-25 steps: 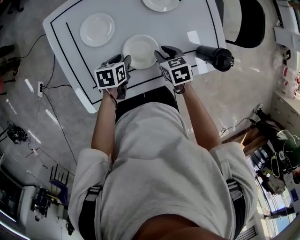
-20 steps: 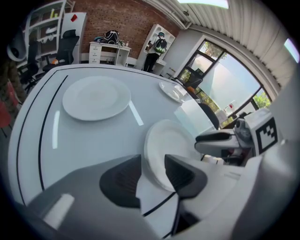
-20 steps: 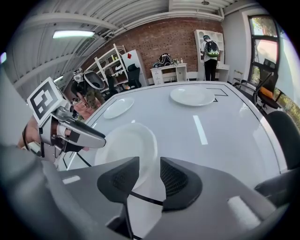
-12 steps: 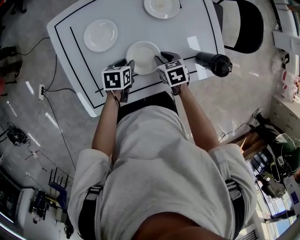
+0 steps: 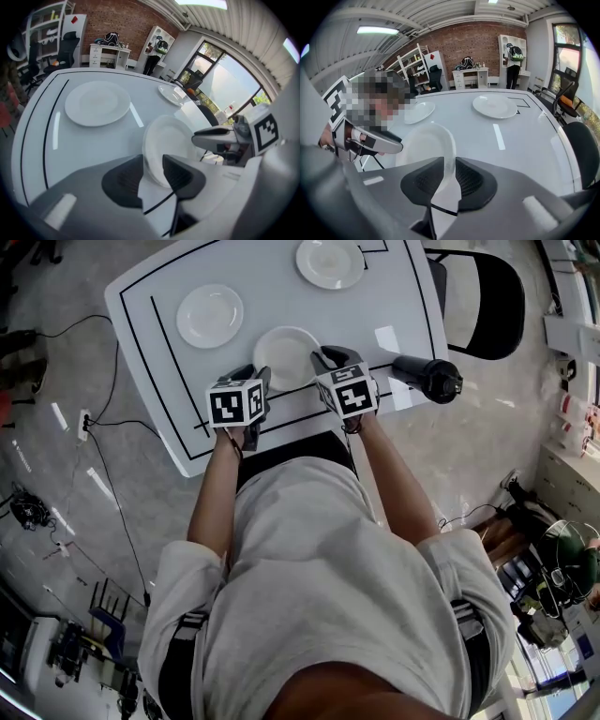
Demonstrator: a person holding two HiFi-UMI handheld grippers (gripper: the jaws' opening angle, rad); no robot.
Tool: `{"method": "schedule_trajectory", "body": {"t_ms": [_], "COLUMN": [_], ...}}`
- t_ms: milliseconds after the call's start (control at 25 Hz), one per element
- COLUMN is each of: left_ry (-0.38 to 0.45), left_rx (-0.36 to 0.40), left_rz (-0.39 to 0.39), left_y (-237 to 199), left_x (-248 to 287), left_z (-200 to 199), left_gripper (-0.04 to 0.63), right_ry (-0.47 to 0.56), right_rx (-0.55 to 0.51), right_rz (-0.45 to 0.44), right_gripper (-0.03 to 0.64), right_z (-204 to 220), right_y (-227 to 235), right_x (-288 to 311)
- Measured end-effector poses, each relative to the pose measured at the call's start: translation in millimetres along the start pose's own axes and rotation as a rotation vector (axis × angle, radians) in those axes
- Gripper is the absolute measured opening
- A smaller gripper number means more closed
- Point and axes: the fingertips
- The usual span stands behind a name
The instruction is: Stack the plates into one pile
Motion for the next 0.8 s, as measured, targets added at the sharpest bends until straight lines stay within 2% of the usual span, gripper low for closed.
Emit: {"method": "schedule_trajectory", "body": {"t_ms": [800], "left_ry": [0.089], "left_rx": [-0.098], "left_rz": [-0.114], "left_y": [-62], "left_x": [-52], "left_z": [-7], "left_gripper": [0.124], "right_ry": [0.032], "right_rx": [-0.145], "right_rz": [-0.086], "right_gripper": [0.061], "right_z": [-53], "right_y": [-70], "right_x": [17]}}
Point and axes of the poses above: the fingertips, and each gripper's own axes: x forward along the fingers, y to its right, z out of its underside, and after that the axes turned 14 degrees about x, right-handed
